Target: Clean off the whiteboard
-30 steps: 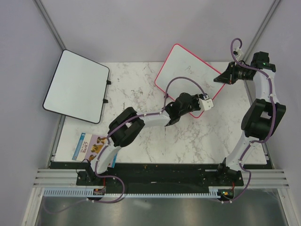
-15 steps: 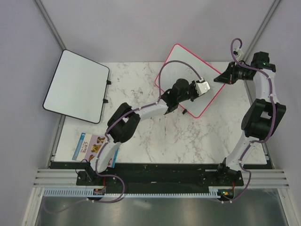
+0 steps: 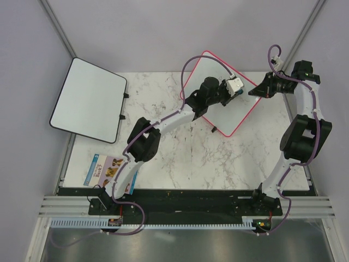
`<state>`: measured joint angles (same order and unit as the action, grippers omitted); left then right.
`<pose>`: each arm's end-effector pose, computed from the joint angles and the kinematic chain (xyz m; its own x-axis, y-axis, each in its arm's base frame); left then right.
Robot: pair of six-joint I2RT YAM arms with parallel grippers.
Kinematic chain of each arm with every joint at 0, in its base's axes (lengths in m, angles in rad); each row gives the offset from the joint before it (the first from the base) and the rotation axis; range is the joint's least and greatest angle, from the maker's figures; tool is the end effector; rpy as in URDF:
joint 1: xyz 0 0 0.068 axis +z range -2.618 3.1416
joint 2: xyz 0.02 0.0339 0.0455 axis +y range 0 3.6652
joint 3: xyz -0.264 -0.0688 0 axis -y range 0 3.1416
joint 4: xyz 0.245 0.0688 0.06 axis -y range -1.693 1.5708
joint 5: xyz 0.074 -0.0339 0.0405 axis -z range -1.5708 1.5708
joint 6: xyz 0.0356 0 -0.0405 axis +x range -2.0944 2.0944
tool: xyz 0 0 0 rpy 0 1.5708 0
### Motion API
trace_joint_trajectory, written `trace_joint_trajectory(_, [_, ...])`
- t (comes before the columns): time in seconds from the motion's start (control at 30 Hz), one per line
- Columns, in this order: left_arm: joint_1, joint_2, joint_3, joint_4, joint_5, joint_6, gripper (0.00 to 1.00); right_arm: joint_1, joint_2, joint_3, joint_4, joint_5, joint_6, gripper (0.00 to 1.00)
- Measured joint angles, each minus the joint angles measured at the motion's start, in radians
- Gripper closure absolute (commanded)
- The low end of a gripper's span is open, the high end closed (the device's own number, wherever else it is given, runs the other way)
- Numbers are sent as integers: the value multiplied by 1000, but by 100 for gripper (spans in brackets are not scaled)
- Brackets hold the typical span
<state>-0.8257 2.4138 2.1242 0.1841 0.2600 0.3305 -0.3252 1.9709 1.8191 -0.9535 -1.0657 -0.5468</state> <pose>0.3844 -0.4302 0.2652 0.2192 0.2249 -0.9494 0.8590 0.4169 0.2971 0.4032 -0.1031 0.2974 -0.6101 -0.0598 -0.7900 -0.6262 0.6473 0.4346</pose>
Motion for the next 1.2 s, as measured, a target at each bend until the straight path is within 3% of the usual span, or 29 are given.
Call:
trace_joint_trajectory(0.6, [-129, 4, -36, -32, -51, 65, 98, 0, -2, -2, 0, -8, -11, 100])
trace_joint_trajectory(0.9, [-45, 0, -66, 96, -65, -82, 98, 0, -2, -8, 20, 2, -4, 100])
trace_joint_trajectory(1.2, [33, 47, 60, 42, -200, -88, 98, 0, -3, -10, 24, 25, 27, 100])
